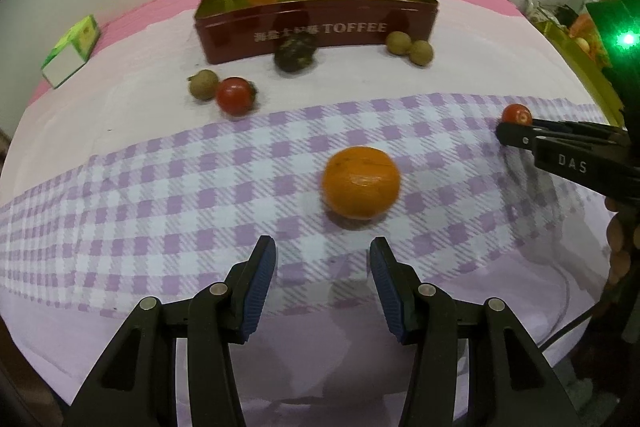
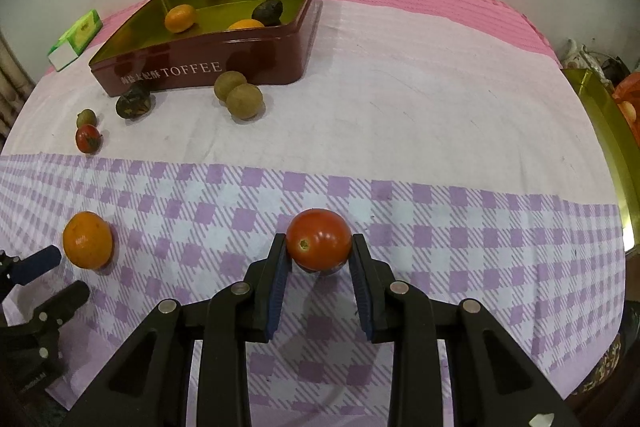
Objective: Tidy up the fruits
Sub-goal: 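Move the left tool to the tangerine and close on it while the right tool holds the tomato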
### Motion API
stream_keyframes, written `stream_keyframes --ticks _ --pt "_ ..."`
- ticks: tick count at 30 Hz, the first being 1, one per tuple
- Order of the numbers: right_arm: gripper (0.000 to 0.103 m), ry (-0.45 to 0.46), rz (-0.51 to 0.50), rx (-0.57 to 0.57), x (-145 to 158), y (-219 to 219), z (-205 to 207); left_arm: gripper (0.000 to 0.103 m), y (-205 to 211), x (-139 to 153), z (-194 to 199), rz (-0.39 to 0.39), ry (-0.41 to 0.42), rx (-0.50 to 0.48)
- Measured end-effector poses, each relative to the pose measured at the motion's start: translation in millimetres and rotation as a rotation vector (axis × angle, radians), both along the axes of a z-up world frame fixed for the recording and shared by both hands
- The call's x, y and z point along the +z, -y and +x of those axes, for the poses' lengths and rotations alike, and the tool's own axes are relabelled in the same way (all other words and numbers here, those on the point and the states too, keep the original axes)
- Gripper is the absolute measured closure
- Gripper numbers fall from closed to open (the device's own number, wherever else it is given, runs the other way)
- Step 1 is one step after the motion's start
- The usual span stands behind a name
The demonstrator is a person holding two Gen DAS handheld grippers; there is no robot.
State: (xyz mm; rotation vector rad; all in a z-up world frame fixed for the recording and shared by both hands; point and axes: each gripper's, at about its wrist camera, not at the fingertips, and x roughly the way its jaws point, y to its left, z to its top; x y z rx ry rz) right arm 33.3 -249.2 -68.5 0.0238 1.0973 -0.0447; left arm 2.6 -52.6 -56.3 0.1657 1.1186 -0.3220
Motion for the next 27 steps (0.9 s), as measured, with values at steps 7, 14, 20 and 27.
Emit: stream_keyframes --ticks 7,14,20,27 --pt "0.075 0.001 0.001 0.001 0.0 1.2 -1.8 0.053 9.2 -5.9 3.9 -0.001 -0.02 0.001" --pt "0.075 0.002 0.002 0.0 0.1 1.5 -2.2 0.053 17.3 -7.0 7.8 -0.014 -0.018 0.004" --pt "0.075 0.004 0.005 0.0 -0.1 1.5 -1.5 0.053 21.2 -6.6 16.3 -0.008 -0.006 0.023" --pt "0.075 0.005 0.003 -0.001 -0.4 0.9 -2.4 0.052 24.5 -8.0 28.4 -0.008 0.004 0.05"
